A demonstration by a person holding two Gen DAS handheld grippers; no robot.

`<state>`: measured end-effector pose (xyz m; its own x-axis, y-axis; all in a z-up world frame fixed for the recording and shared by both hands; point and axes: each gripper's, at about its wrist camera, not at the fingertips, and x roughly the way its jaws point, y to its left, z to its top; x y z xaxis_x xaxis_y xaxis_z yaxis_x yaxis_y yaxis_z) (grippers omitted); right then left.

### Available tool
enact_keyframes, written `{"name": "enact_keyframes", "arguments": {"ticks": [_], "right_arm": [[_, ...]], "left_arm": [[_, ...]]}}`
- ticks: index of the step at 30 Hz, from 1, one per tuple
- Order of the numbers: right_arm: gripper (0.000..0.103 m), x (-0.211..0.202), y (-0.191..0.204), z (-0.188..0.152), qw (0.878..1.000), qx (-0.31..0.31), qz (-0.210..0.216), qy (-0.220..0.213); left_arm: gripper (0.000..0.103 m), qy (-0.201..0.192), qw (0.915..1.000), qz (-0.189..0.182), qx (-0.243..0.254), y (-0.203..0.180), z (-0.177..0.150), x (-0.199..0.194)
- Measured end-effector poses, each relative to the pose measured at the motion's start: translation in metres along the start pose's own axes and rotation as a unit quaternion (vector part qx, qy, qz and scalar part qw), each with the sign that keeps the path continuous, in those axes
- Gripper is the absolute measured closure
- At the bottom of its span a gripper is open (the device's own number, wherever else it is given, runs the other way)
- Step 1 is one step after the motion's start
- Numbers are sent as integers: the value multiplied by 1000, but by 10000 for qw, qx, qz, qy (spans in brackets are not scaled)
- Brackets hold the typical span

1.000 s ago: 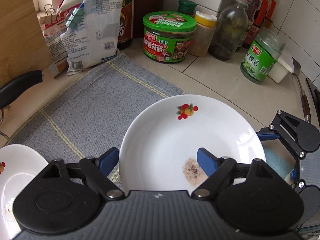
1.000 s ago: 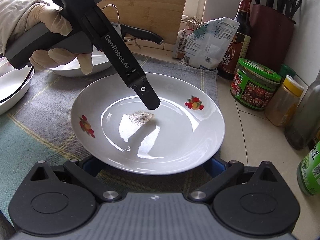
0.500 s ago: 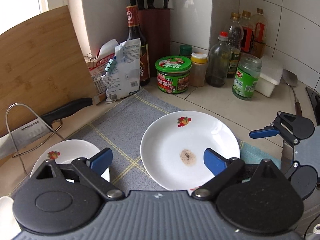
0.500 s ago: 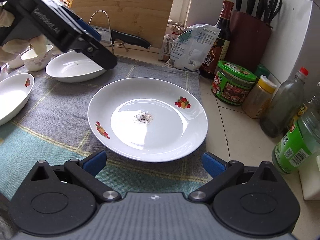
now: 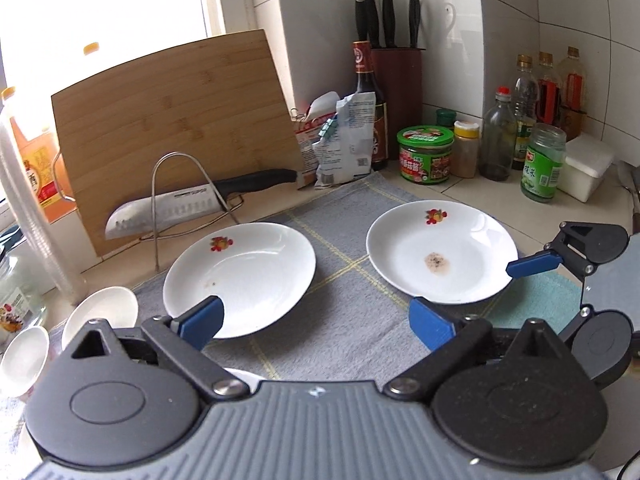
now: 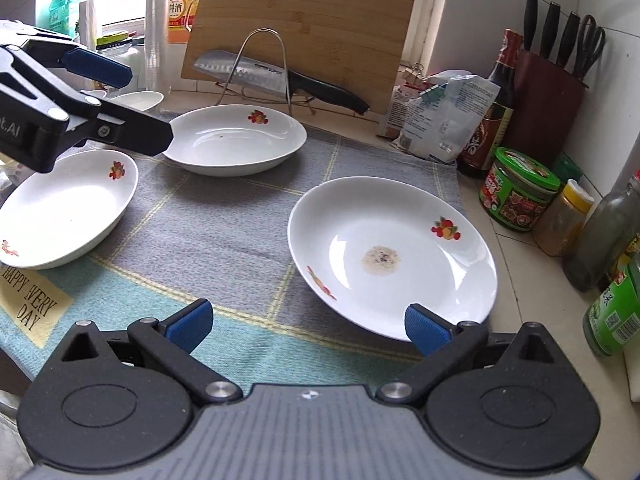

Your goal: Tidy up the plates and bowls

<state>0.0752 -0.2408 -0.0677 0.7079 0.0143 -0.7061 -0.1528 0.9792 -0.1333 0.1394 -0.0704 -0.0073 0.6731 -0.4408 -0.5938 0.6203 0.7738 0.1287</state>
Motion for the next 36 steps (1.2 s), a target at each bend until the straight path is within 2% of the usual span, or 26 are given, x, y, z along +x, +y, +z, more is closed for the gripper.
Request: {"name": "enact_keyframes", "arguments": {"ticks": [7,14,17,19,26,36], "right_arm": [[0,13,31,18,9996,-55,269,96],[0,26,57,38,9982,173,565,128],[0,29,67,45,9962,235,826,117],[0,31,76,51,9957,189,901,123],[0,40,108,64,9932,-108,1139,228],[0,64,128,68,9889,-268,1255,742]], "left_arm": [[4,123,9984,403,-379,29,-37,-26],[4,301,9951,632,-692,56,-71,-45],[4,364,9942,685,-749,63,-86,-55],[4,378,9940,635,-808,69,-97,-59],[4,846,9930,407,-717,80,-134,-67],[4,1219,9895,171,-762,86,-163,-41]]}}
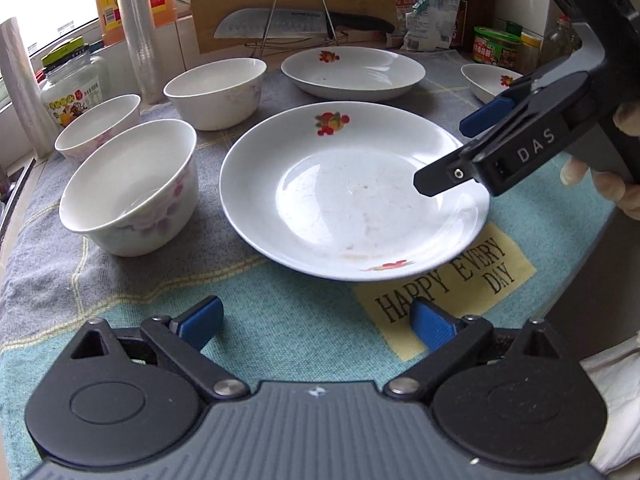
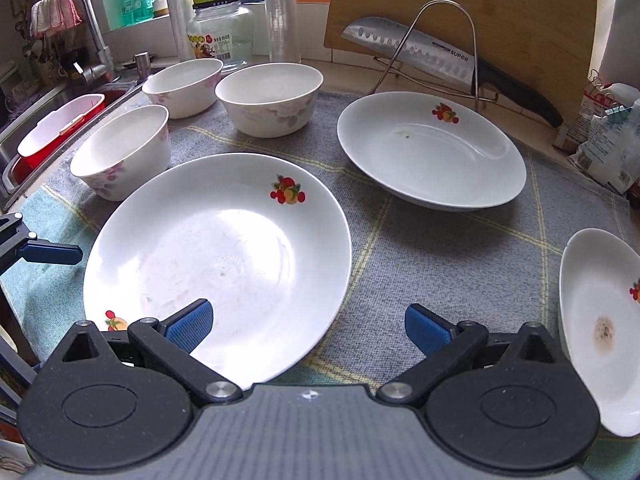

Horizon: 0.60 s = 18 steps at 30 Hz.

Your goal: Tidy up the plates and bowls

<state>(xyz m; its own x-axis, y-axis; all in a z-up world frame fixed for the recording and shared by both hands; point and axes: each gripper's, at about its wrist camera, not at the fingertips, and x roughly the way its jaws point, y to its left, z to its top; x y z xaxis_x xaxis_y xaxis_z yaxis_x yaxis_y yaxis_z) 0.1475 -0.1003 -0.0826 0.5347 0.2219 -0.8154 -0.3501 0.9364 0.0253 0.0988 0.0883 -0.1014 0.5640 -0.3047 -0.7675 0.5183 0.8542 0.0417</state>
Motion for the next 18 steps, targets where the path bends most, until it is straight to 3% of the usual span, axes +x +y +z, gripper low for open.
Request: {"name": "enact_keyframes", "arguments": {"ticks": [18], "right_arm": [[0,23,2,6,9990,-85,195,385]], "left_arm": [[0,-194,9990,-379,157,5,13,16]]}}
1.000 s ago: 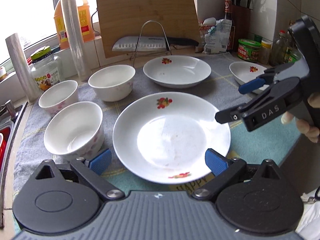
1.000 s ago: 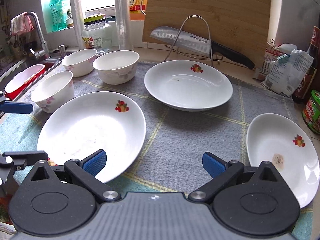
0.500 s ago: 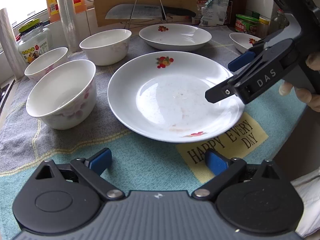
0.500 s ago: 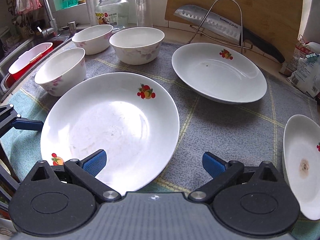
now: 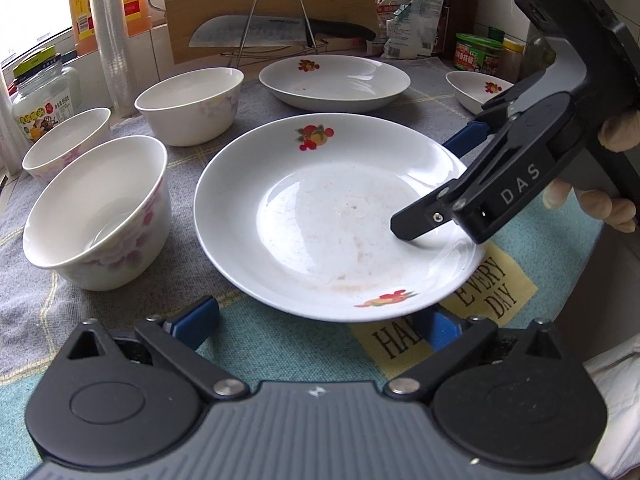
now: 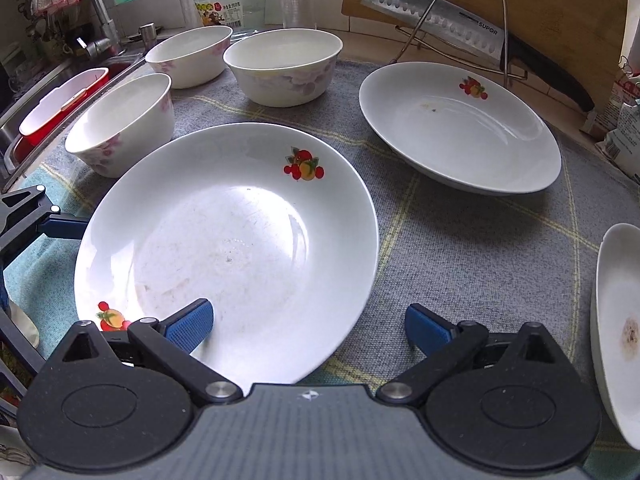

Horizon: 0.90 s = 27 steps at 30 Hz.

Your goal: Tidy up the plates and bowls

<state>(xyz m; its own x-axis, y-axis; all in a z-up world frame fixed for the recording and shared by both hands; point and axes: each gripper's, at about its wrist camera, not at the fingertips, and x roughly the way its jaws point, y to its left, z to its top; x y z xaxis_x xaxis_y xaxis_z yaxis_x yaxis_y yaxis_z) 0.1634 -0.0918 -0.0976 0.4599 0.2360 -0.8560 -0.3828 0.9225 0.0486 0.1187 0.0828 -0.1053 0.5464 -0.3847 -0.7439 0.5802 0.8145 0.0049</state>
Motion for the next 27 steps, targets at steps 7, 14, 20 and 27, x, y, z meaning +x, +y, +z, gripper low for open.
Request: {"name": "enact_keyframes", "arguments": {"ticks": [7,14,20,27], "right_arm": [[0,4,0,6,9999,-103,81,75],[0,9,1,14,9992,-324,222,120],[0,16,0,27,9971,-618,397,188],[0,23,-2,37,9945,-860,546,234]], "left_arm": [[0,-64,9998,-140,145,3,1,2],[0,-187,9986,-329,362,6,0,2],[0,-272,9972,-468,509,9,0,3],[0,-379,9958,-571,608,11,-1,3]]}}
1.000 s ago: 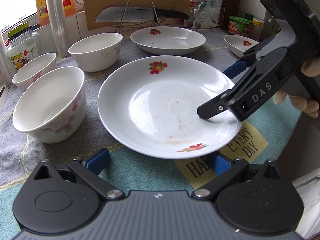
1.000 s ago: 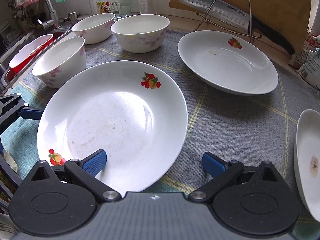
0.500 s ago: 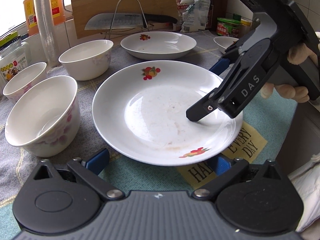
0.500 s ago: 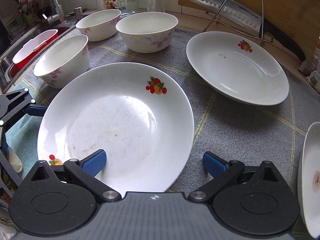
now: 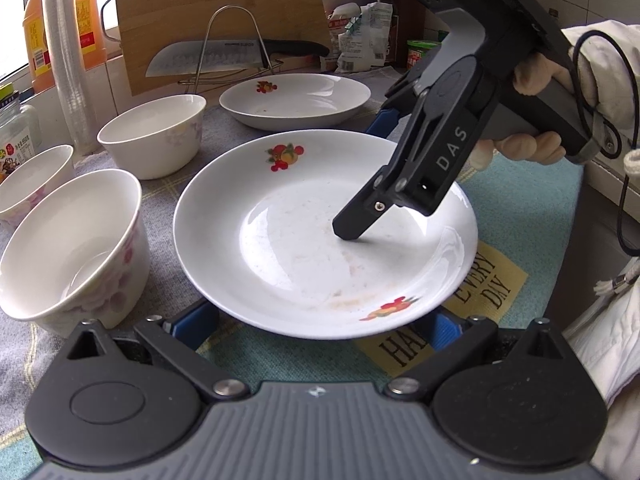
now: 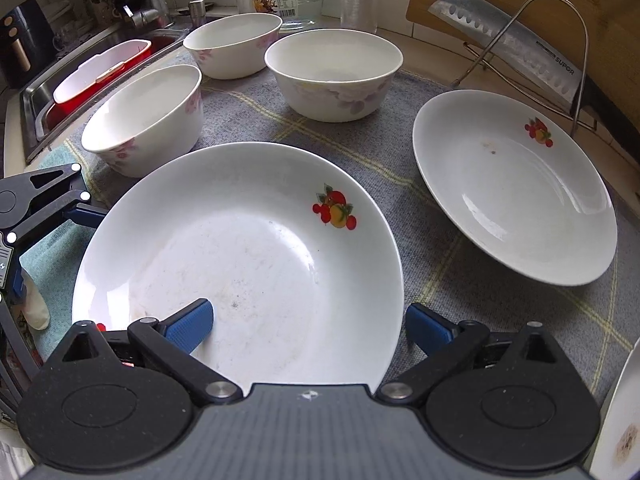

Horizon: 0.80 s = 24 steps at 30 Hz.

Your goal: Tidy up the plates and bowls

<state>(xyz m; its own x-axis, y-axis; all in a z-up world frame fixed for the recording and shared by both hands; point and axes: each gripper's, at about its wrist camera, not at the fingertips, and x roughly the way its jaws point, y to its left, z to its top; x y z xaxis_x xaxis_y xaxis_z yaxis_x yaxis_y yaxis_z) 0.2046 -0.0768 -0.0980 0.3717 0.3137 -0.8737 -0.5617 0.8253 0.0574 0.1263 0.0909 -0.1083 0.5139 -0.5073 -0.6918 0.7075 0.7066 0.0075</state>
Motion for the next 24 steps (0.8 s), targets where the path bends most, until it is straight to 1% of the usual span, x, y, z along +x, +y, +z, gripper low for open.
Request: {"name": "enact_keyframes", "arguments": {"ticks": [7,17,24], "right_arm": [[0,4,-5,8,9996,-195,171,54],[0,4,-16,14,9981,-227,553,120],[0,5,-22,17,9964,-228,804,119]], "left_arm": [[0,-89,9999,-95,97,2,-2,-1],[1,-135,9995,-221,205,4,-2,-1],[1,-159,9993,-238,224,4,-3,-1]]}}
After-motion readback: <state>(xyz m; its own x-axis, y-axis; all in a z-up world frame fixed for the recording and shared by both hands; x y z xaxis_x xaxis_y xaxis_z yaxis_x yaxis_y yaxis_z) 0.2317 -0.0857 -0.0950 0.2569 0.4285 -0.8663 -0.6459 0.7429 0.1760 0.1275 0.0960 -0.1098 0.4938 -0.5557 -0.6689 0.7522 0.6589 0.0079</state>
